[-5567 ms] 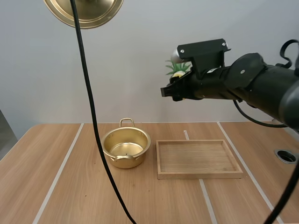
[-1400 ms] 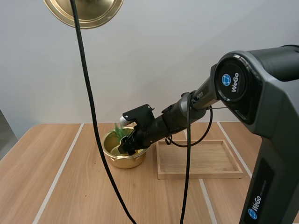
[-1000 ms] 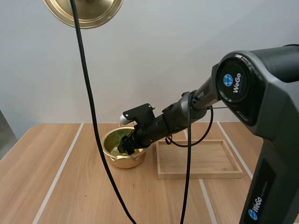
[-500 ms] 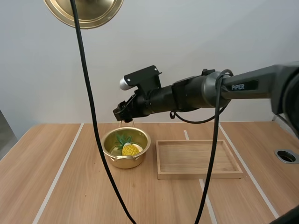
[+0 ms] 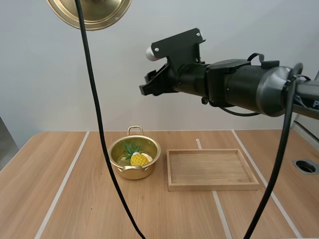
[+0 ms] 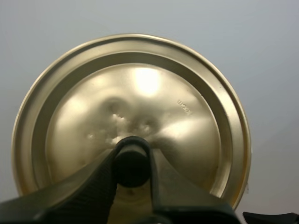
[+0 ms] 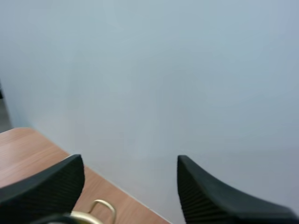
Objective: Open the pot, put the pineapple inside, and close it
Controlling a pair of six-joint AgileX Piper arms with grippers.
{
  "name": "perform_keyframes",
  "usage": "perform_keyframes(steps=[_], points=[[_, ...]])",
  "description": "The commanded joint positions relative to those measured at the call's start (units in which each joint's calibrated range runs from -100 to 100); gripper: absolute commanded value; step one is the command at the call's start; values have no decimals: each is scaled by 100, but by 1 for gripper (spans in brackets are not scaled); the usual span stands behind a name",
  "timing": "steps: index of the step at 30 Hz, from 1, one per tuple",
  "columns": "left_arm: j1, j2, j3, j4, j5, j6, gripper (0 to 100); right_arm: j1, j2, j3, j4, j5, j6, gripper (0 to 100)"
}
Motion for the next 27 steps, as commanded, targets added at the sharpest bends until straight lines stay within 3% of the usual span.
perform_keyframes(steps=[1, 2, 5, 14, 19, 27], points=[[7, -38, -46, -82, -132, -49, 0, -168, -304, 42, -24, -1350, 126, 20], [7, -38, -46, -82, -132, -49, 0, -224, -367, 42, -24, -1726, 126, 0], [7, -38, -46, -82, -132, -49, 0, -374, -565, 42, -72, -2160, 13, 0], [7, -38, -46, -82, -132, -49, 0, -464, -1375, 57, -51, -1954, -199, 0], [7, -38, -46, -82, -132, -49, 0, -691, -1860, 120, -10, -1954, -339, 0], [7, -38, -46, -82, -132, -49, 0, -826, -2681, 412, 627, -1898, -490, 0]])
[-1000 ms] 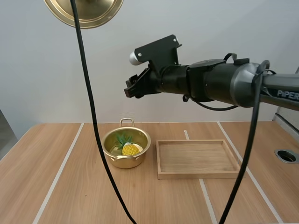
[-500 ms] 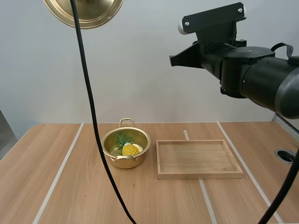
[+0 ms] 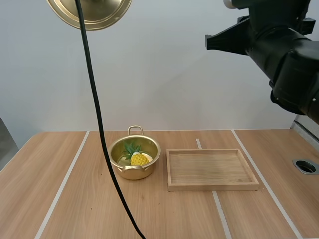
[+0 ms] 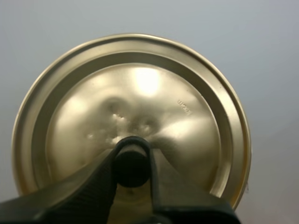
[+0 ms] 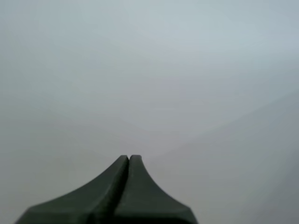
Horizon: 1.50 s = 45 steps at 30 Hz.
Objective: Open the pot, put the pineapple inside, and close it
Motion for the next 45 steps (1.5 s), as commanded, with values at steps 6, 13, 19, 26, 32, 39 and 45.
perform_keyframes(steps=[6, 13, 19, 26, 32, 39, 45], points=[[7, -38, -46, -121, -132, -49, 0, -56, -984, 826, 678, -592, -196, 0], [7, -38, -46, -132, -132, -86, 0, -252, -1535, 1240, 1336, -890, -196, 0], [7, 117, -46, -132, 368, 40, 0, -252, -1592, 1522, 1336, -938, -196, 0], [7, 652, -46, -105, 1953, 139, 0, -252, -1592, 1646, 1336, -516, -196, 0], [0, 1113, -17, -91, 2914, 260, 0, -252, -1592, 1646, 1336, 8, -196, 0], [0, 1346, 438, -104, 3108, 669, 0, -252, -1592, 1901, 1336, 243, -196, 0], [0, 1520, 1330, -166, 2901, 1107, 0, -252, -1592, 1990, 1336, 265, -196, 0]])
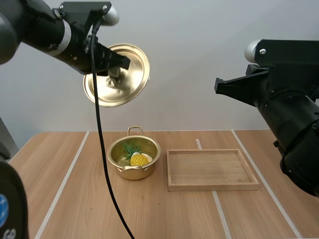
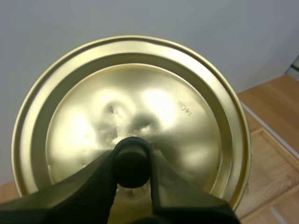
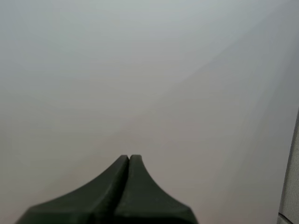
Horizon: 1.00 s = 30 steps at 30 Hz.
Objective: Open the pot, put the pineapple inside, and close it
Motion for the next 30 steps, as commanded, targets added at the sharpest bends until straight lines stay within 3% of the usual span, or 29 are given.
perform_keyframes(steps=[1, 10, 20, 30], points=[[0, 103, 425, -180, -280, 228, 0, -27, -47, 12, 15, 102, -36, 0], [-16, 512, 1726, -501, -971, 879, 0, -27, -47, 12, 15, 245, -36, 0], [-398, 983, 2043, -496, -1782, 954, 0, -27, -47, 12, 15, 256, -36, 0], [-453, 1646, 2043, -394, -2354, 1042, 0, -27, -47, 12, 15, 256, -36, 0]])
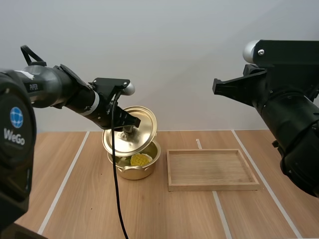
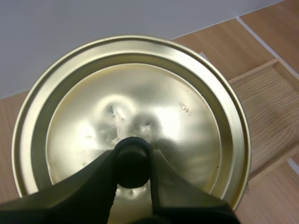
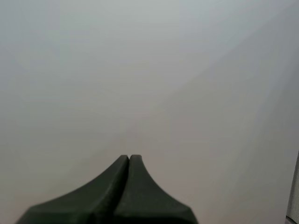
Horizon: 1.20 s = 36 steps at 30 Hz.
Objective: Open the pot, put the pineapple inside, and close it
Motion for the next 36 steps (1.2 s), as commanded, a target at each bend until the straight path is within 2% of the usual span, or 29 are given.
perform_keyframes(steps=[1, 18, 30, 36], points=[[-22, 191, 11, -84, -126, 89, 0, -27, -47, 8, 15, 48, -36, 0], [-22, 1006, 11, -84, -130, 419, 0, -27, -47, 8, 15, 48, -36, 0], [-22, 1231, 11, 100, -50, 536, 0, -27, -47, 8, 15, 48, -36, 0], [-28, 1242, 11, -5, -91, 699, 0, -27, -47, 8, 15, 48, -36, 0]])
